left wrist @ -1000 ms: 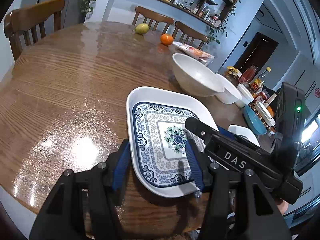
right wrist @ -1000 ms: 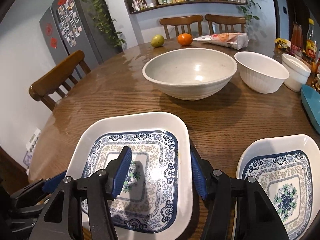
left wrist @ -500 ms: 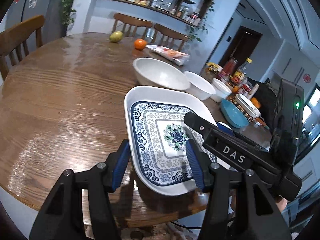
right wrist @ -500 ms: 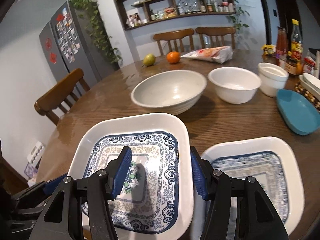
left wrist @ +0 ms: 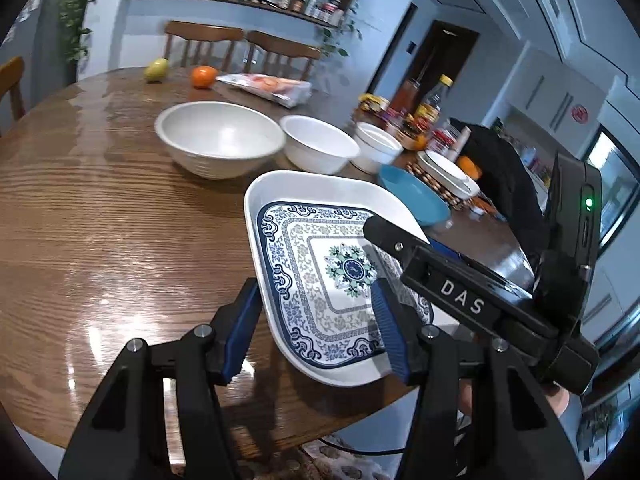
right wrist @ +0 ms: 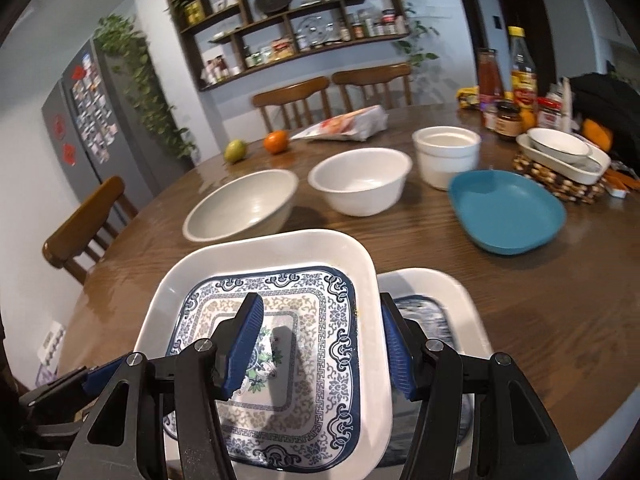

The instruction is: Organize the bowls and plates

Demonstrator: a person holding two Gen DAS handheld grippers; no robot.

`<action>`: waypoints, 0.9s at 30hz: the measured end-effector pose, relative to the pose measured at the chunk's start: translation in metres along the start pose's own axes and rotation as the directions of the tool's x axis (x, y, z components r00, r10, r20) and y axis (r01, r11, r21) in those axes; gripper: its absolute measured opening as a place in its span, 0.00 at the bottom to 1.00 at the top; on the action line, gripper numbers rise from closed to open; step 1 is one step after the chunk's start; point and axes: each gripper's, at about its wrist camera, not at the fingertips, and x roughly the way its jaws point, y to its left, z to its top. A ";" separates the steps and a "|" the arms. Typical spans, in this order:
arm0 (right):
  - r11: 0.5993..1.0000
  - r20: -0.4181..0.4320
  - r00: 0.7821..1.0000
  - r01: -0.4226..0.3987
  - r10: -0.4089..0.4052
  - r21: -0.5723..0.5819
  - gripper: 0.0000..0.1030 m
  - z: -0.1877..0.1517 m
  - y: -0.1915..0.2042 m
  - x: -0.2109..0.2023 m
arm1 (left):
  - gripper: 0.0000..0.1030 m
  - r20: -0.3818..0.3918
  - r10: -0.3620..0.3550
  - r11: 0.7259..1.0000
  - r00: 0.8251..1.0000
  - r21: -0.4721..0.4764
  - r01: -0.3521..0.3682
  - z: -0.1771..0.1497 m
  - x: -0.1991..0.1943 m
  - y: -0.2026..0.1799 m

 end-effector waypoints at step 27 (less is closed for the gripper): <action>0.993 0.001 0.996 0.086 -0.086 0.081 0.58 -0.008 -0.056 -0.002 | 0.53 -0.105 -0.024 0.997 0.994 0.067 0.031 -0.002 0.041 -0.034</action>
